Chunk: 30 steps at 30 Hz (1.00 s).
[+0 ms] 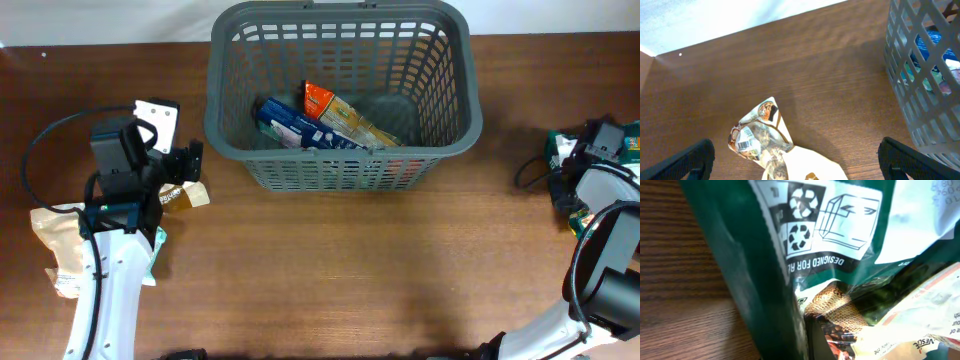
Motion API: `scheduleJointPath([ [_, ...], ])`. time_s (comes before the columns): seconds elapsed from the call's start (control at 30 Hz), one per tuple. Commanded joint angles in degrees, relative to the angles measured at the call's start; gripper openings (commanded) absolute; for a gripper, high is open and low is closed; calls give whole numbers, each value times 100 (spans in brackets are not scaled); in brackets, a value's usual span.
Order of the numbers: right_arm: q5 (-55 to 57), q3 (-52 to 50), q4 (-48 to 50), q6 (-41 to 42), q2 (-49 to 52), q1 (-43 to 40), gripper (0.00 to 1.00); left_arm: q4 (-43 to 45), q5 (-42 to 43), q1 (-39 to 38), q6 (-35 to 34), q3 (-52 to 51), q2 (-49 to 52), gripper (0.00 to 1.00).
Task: Pack container
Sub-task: 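Reach the right gripper to the green Nescafe pouch and grasp it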
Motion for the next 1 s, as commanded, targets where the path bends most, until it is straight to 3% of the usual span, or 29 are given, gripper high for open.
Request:
scheduleJointPath([
  [0.0,-1248,-481,-509,483,560,155,4,-2,20,20,68,-20,26,99],
  [0.27,-960,660,-1335,1040,-199,566,4,26,22,20,68,-22,26,99],
  [0.67,-2173,5884,-3112,1794,-748,1014,4,179,22,20,68,-22,26,99],
  [0.97,-2033,7558,-3119,1928,-748,2142,4,201,22,20,70,-20,26,99],
])
